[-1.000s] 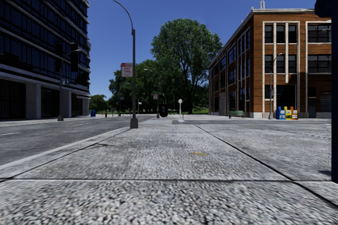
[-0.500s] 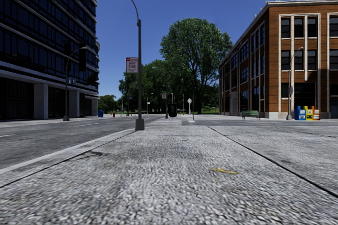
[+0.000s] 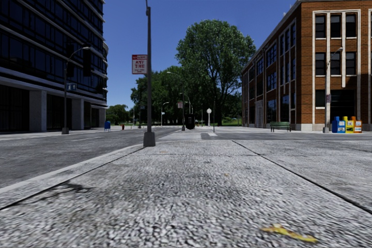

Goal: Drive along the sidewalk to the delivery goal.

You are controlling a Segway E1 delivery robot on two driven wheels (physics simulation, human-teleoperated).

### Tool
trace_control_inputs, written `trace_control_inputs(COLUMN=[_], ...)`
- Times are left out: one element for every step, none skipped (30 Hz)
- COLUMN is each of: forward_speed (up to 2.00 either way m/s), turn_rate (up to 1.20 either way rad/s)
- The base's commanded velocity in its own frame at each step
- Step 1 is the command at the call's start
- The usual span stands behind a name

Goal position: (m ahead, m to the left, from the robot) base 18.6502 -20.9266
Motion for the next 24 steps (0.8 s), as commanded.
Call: trace_control_inputs(forward_speed=[2.00,2.00,2.00,2.00,2.00,2.00,2.00,2.00,2.00,2.00,2.00,2.00,2.00,2.00,2.00,2.00,2.00,2.00,2.00,2.00,2.00,2.00,2.00,2.00], turn_rate=[0.00,0.00,0.00,0.00,0.00,0.00,0.00,0.00,0.00,0.00,0.00,0.00,0.00,0.00,0.00,0.00,0.00,0.00,0.00,0.00,0.00,0.00,0.00,0.00])
